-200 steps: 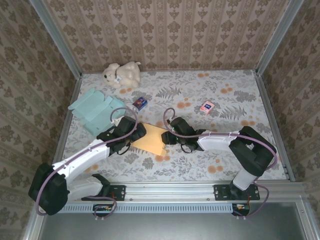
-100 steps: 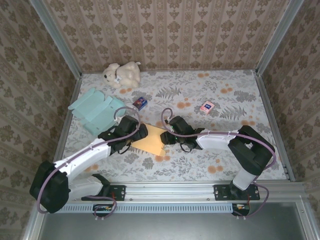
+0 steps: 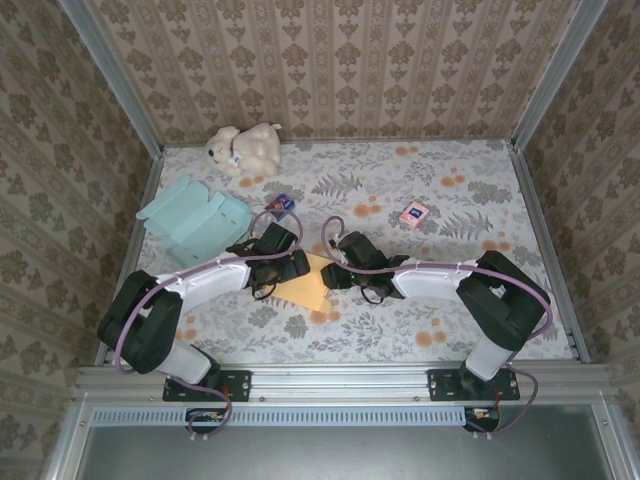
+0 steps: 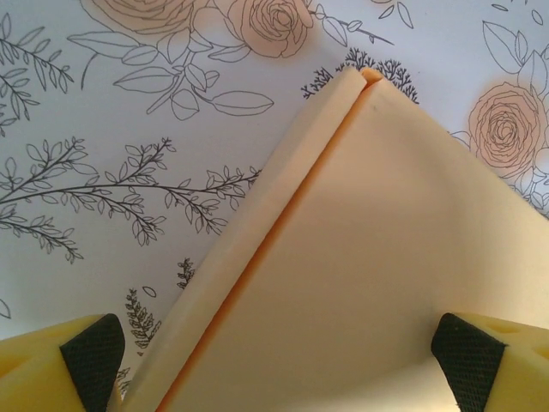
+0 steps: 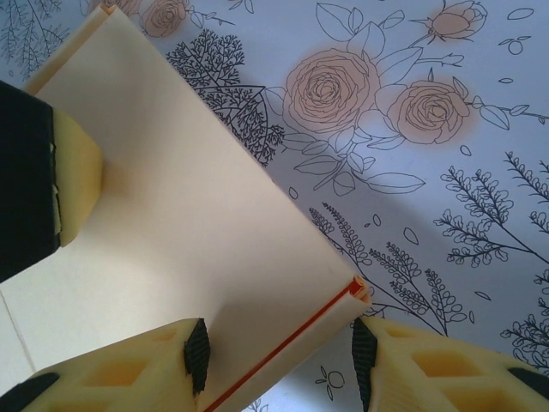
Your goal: Fold the paper box
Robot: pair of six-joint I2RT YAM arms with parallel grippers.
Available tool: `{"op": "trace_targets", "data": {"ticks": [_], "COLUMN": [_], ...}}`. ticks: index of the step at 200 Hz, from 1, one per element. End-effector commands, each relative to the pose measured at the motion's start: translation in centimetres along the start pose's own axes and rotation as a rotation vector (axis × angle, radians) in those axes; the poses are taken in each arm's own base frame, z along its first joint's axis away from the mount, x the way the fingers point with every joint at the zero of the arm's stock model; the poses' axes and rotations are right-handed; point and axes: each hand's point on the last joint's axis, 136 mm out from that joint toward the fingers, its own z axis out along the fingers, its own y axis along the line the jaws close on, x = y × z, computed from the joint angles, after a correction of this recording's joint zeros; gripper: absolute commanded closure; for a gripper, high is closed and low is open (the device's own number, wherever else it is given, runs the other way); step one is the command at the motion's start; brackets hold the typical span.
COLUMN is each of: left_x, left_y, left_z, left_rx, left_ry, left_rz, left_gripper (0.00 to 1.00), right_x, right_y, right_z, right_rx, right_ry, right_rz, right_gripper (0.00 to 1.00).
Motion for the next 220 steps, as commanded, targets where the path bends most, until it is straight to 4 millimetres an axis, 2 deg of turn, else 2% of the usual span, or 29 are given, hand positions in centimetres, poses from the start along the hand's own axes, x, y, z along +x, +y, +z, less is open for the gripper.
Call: {"op": "trace_targets", "data": {"ticks": [1, 54, 86, 220], "left_x": [1.0, 1.7, 2.7, 4.3], "left_y": [0.6, 1.7, 1.7, 2.1], "left_z": [0.4, -0.6, 0.0, 1.2], "left_rx": [-0.022, -0.074, -0.06, -0.051], "left_ry": [0.052, 0.077, 0.119, 0.141], "left_rz": [-0.06, -0.138, -0.173, -0.288], "left_gripper": [0.0, 0.0, 0.0, 0.0], "right_x": [1.5, 1.4, 1.4, 1.8], "right_y": [-0.7, -0.7, -0.6, 0.0], "right_z": [0.1, 0.0, -0.1, 0.5], "right_rx": [0.029, 0.025, 0.021, -0.014], "right_ry": [0.061, 0.055, 0.05, 0.054], "right_rz": [-0.022, -0.021, -0.018, 0.022], "right_gripper": [0.5, 0.5, 0.5, 0.51]}}
